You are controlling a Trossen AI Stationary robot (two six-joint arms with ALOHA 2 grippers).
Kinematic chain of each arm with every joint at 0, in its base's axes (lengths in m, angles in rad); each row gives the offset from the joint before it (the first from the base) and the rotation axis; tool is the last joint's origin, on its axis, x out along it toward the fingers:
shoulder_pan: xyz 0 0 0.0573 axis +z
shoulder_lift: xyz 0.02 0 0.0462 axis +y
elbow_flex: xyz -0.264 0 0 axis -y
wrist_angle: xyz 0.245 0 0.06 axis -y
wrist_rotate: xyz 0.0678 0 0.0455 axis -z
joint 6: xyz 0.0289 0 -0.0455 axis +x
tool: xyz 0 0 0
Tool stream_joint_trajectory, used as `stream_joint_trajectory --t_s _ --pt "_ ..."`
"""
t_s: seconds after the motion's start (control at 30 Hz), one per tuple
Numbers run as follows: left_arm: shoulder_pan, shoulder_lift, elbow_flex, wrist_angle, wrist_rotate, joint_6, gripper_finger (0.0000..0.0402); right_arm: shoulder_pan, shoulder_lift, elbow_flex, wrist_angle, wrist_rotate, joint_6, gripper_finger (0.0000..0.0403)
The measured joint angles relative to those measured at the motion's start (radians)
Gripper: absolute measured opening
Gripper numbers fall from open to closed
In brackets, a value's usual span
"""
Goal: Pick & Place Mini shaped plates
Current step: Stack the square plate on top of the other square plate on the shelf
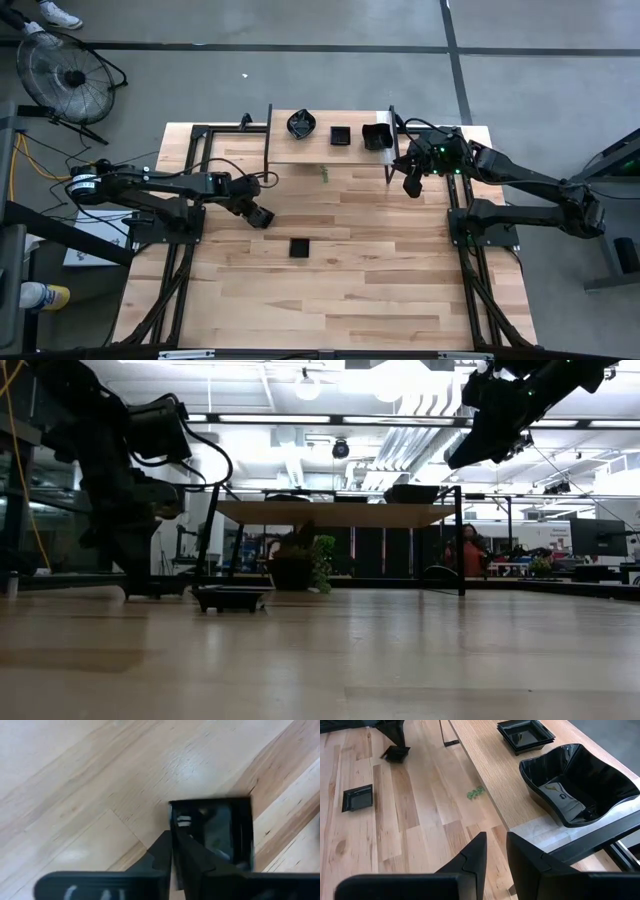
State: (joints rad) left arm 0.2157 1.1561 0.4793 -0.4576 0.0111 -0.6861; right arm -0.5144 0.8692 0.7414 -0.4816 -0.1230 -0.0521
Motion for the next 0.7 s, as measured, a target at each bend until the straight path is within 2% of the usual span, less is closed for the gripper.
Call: stream_joint_trajectory --t_s 0.13,0.43,0.7 --pt "0.0 0.0 0.001 0.002 -0.008 0.001 0.0003 0.0 0.0 0.0 0.0 0.0 0.0 0.0069" --pt "0.0 -0.002 0.003 0.013 -0.013 0.044 0.0001 0.0 0.0 0.0 -0.001 0.0 0.0 0.0069" --pt "0.0 -0.002 0.078 0.014 0.021 0.103 0.0 0.0 0.0 0.0 -0.01 0.0 0.0 0.0069"
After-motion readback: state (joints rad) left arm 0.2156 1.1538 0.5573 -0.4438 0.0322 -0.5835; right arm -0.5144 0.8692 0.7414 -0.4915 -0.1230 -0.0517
